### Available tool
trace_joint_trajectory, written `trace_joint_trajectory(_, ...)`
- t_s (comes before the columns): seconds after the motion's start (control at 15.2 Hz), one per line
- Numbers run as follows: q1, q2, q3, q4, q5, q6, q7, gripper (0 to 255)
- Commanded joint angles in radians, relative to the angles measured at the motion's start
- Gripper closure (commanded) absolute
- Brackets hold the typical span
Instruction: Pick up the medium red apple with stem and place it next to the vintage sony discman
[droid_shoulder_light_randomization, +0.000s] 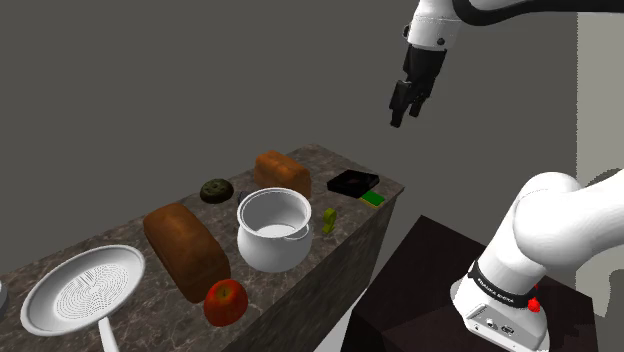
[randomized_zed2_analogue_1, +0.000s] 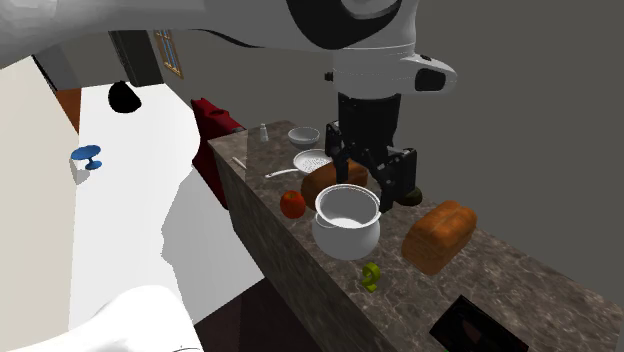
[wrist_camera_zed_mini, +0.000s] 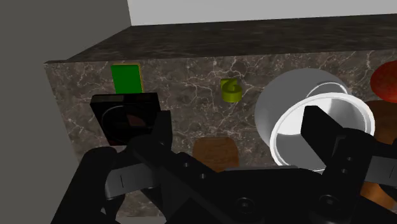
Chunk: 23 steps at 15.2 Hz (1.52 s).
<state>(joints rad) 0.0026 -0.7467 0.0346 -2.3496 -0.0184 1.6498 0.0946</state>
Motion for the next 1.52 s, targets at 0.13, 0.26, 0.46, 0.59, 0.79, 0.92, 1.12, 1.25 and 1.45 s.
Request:
trace_joint_trajectory(0.13,0.02,0.046,0.017,-0.007,0.011,0.053,-0.008,0)
trace_joint_trajectory(0.26,0.039,0.095,0.034,-0.011,0.021,0.105,-0.016,0)
trace_joint_trajectory(0.46,0.067,0.173,0.06,-0.009,0.034,0.18,-0.028,0)
trace_joint_trajectory(0.59,0.084,0.227,0.079,-0.003,0.04,0.228,-0.035,0)
trace_joint_trajectory(0.79,0.109,0.312,0.107,0.012,0.047,0.296,-0.046,0)
trace_joint_trajectory(0.92,0.125,0.37,0.126,0.027,0.048,0.339,-0.052,0)
trace_joint_trajectory(1.12,0.148,0.458,0.155,0.055,0.046,0.399,-0.06,0)
trace_joint_trajectory(1.25,0.162,0.519,0.174,0.078,0.041,0.436,-0.064,0)
trace_joint_trajectory(1.45,0.183,0.61,0.203,0.117,0.027,0.486,-0.067,0)
